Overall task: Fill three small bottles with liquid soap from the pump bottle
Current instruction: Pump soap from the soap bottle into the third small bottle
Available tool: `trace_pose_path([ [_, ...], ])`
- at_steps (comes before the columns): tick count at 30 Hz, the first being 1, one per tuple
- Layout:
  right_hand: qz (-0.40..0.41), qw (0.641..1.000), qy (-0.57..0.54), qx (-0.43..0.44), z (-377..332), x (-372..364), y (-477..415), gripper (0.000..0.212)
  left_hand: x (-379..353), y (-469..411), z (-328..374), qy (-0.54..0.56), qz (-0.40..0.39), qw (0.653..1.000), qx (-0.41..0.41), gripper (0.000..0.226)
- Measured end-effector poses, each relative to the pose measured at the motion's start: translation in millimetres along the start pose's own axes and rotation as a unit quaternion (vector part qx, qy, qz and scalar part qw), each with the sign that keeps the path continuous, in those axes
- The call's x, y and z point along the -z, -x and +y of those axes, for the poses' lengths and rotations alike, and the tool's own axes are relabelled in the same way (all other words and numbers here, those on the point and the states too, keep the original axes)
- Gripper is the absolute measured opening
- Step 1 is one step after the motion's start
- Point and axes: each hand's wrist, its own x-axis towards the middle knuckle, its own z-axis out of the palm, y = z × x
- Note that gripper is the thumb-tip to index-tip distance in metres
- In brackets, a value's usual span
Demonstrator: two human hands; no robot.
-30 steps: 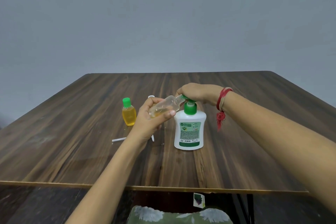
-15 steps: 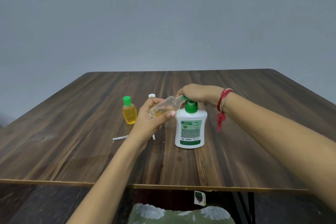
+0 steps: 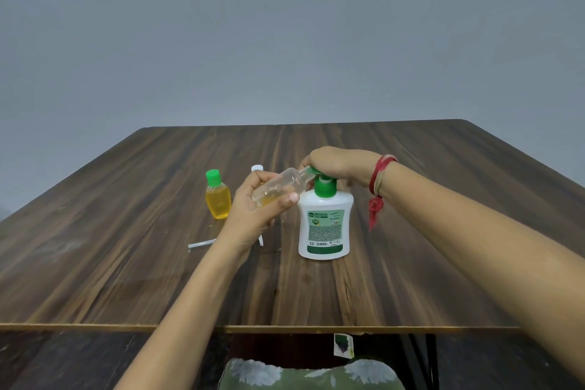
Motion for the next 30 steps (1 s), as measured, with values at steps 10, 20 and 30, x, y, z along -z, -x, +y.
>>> trace_pose_path([
  [10, 0.005, 1.0, -0.005, -0.005, 0.5, -0.4, 0.2, 0.019, 0.5, 1.7, -2.3, 0.0, 0.002, 1.0, -0.003, 0.049],
  [20, 0.001, 1.0, -0.019, -0.022, 0.6, -0.4, 0.0, 0.023, 1.5, 1.7, -0.4, -0.005, -0.003, 1.0, -0.004, 0.051],
  [30, 0.003, 1.0, -0.018, -0.02, 2.4, -1.7, -2.3, 0.017, 1.1, 1.7, -6.8, -0.002, -0.008, 1.0, -0.003, 0.049],
])
